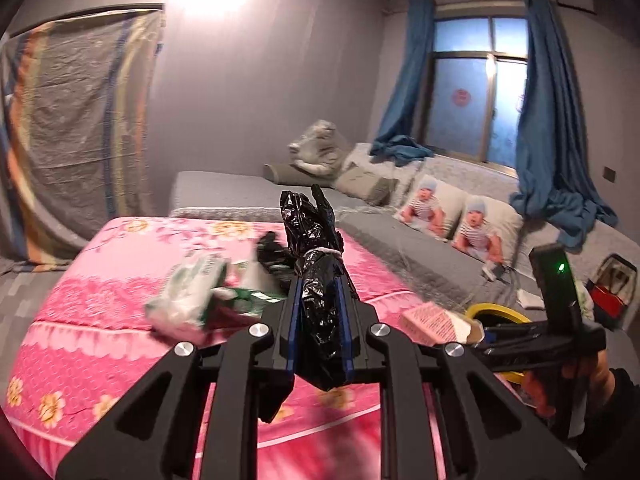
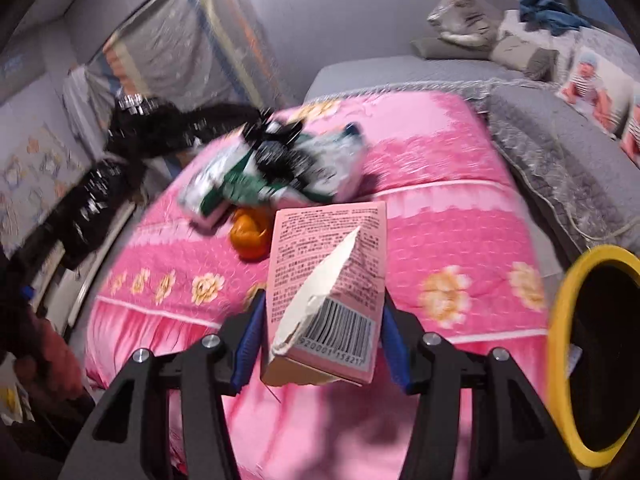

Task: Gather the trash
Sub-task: 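Carry the box and black bag to the bin and release both, then grasp the black bag bundle on the bed with the right gripper, then grasp the green snack wrapper with the left gripper and carry both toward the bin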

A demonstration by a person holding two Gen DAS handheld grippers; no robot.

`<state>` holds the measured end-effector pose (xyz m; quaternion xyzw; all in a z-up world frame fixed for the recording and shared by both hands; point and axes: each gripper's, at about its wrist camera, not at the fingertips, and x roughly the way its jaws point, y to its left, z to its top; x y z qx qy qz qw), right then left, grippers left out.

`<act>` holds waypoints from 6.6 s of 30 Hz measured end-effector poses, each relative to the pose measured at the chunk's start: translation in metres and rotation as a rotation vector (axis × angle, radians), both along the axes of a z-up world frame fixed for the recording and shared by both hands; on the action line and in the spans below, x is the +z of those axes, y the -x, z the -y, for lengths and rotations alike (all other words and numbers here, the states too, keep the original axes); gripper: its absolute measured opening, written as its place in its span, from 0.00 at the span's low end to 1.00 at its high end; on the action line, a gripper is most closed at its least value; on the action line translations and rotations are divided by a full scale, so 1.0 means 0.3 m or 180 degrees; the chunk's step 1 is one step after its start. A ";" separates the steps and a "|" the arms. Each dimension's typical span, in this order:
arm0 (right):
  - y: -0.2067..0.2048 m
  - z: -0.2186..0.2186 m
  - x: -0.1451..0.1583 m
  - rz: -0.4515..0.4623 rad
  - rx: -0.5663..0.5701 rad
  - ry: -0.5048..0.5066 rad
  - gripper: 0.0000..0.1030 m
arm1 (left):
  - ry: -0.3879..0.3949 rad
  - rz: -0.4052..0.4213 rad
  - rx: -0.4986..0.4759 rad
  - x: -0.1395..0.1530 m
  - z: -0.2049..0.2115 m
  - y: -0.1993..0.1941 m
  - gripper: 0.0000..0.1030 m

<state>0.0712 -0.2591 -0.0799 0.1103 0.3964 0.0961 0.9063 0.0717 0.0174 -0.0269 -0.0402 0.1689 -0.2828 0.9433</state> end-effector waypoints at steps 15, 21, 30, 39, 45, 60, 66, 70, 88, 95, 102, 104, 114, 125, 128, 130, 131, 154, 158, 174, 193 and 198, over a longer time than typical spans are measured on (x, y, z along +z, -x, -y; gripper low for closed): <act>0.333 0.655 0.067 0.0422 -0.1625 -0.0266 0.49 | -0.0165 -0.0046 -0.1437 0.036 0.641 -0.050 0.15; 0.423 0.805 -0.040 0.0231 -0.2041 -0.0409 0.49 | -0.0307 -0.0296 -0.1870 -0.043 0.919 -0.083 0.15; 0.466 0.869 -0.166 -0.0037 -0.2345 -0.0326 0.50 | -0.0560 -0.0691 -0.2106 -0.187 1.189 -0.132 0.15; 0.465 0.923 -0.248 -0.0242 -0.2465 -0.0298 0.54 | -0.0682 -0.0833 -0.2231 -0.251 1.316 -0.108 0.17; 0.496 0.953 -0.236 -0.0193 -0.2665 -0.0192 0.64 | -0.0546 -0.0773 -0.2037 -0.235 1.293 -0.127 0.64; 0.499 0.870 -0.074 0.0457 -0.2343 -0.0207 0.79 | -0.0084 -0.0575 -0.1363 -0.085 0.991 -0.215 0.92; 0.408 0.684 0.075 0.1075 -0.1706 -0.0022 0.93 | -0.0228 -0.0323 -0.0685 -0.024 0.726 -0.269 0.92; 0.282 0.507 0.145 0.1331 -0.1073 0.0229 0.93 | -0.0241 -0.0192 -0.0285 0.002 0.456 -0.311 0.92; -0.550 -0.307 0.147 0.0690 0.0948 0.0827 0.93 | -0.0434 -0.0397 0.1461 -0.179 -0.274 -0.430 0.92; -0.798 -0.395 0.047 0.0206 0.0675 0.0840 0.87 | -0.0479 -0.0522 0.1292 -0.235 -0.265 -0.471 0.92; -0.838 -0.395 -0.020 0.0061 0.0583 0.0805 0.38 | -0.0654 -0.0561 0.1111 -0.271 -0.244 -0.493 0.92; -0.830 -0.386 -0.021 0.0094 0.0581 0.0777 0.29 | -0.0686 -0.0612 0.1055 -0.284 -0.234 -0.500 0.92; -0.673 -0.176 0.103 0.0429 0.0529 0.0275 0.25 | -0.0612 -0.0419 0.0542 -0.233 -0.153 -0.442 0.92; -0.440 -0.022 0.153 0.0694 0.0595 -0.0155 0.25 | 0.0272 -0.1400 0.0126 -0.233 -0.056 -0.558 0.92; -0.404 0.007 0.163 0.0815 0.0577 -0.0286 0.25 | 0.0501 -0.1601 0.0235 -0.244 -0.047 -0.586 0.92; -0.394 0.024 0.161 0.0851 0.0569 -0.0377 0.25 | 0.0581 -0.1687 0.0362 -0.257 -0.051 -0.602 0.92; -0.392 0.034 0.159 0.0866 0.0554 -0.0426 0.25 | 0.0632 -0.1732 0.0385 -0.263 -0.052 -0.610 0.92; -0.351 0.133 0.131 0.0954 0.0558 -0.0751 0.25 | 0.0510 -0.2155 0.0700 -0.362 0.060 -0.728 0.69; -0.341 0.136 0.135 0.0955 0.0532 -0.0748 0.25 | 0.0474 -0.2128 0.0728 -0.375 0.066 -0.736 0.54; -0.267 0.096 0.218 0.1062 0.0545 -0.0580 0.26 | 0.0521 -0.1759 0.0686 -0.310 0.022 -0.660 0.87; -0.310 0.139 0.147 0.0895 0.0480 -0.0715 0.26 | 0.0277 -0.2027 0.0828 -0.413 0.104 -0.806 0.43; -0.278 0.138 0.171 0.0935 0.0467 -0.0708 0.26 | 0.0355 -0.1834 0.0704 -0.328 0.078 -0.700 0.34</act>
